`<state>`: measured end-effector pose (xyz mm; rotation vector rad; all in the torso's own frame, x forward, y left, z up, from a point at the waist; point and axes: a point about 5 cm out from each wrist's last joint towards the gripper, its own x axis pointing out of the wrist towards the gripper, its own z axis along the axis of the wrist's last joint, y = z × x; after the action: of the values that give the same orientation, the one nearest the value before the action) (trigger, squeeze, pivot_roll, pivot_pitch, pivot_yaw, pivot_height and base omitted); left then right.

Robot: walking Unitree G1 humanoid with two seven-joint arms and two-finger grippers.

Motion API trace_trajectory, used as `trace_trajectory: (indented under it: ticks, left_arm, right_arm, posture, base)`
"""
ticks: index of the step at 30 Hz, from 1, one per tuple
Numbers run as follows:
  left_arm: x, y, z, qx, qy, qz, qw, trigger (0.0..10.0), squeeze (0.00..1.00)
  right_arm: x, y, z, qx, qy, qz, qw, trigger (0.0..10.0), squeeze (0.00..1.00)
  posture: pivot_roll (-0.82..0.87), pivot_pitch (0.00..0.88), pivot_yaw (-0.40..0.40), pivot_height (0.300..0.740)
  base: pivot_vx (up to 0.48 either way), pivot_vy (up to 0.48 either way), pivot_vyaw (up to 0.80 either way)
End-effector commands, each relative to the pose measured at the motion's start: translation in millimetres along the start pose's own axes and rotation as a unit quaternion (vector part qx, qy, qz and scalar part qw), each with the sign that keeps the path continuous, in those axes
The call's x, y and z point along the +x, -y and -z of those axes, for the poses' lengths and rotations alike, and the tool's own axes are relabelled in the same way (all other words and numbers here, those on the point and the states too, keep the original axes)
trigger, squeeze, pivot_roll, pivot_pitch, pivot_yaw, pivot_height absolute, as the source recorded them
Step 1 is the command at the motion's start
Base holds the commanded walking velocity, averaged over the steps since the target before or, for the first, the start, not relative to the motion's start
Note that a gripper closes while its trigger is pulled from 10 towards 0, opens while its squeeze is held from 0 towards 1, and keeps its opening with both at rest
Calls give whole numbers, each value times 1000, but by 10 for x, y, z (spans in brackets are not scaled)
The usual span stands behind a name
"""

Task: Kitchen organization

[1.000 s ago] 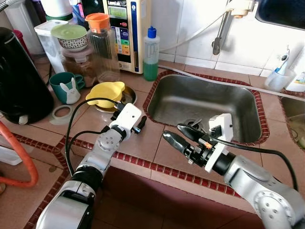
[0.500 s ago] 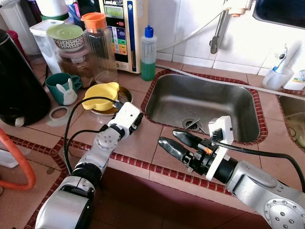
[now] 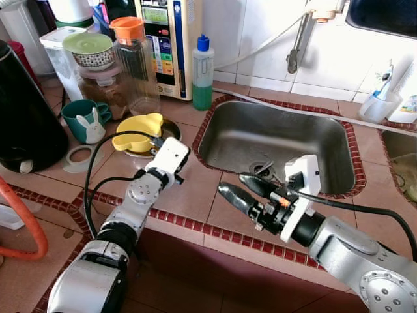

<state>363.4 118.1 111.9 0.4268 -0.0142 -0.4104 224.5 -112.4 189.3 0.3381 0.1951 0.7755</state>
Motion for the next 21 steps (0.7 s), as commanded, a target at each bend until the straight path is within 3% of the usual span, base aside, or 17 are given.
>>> trace_trajectory:
  ticks: [1, 13, 21]
  left_arm:
    - [-8, 29, 33, -5, -8, 5, 1000, 0, 0]
    - [-6, 17, -39, -2, 15, -1, 1000, 0, 0]
    - [-69, -12, -216, -5, 74, -9, 997, 0, 0]
  right_arm:
    - [-6, 42, -52, -8, 12, 17, 1000, 10000, 0]
    - [6, 55, -61, -9, 23, 38, 999, 10000, 0]
    - [2, 91, -81, -14, 23, 46, 999, 10000, 0]
  posture:
    - [-19, 10, 39, 740]
    - [-20, 13, 40, 740]
    - [-18, 9, 39, 740]
  base:
    - [0, 0, 0]
    - [0, 0, 0]
    - [0, 0, 0]
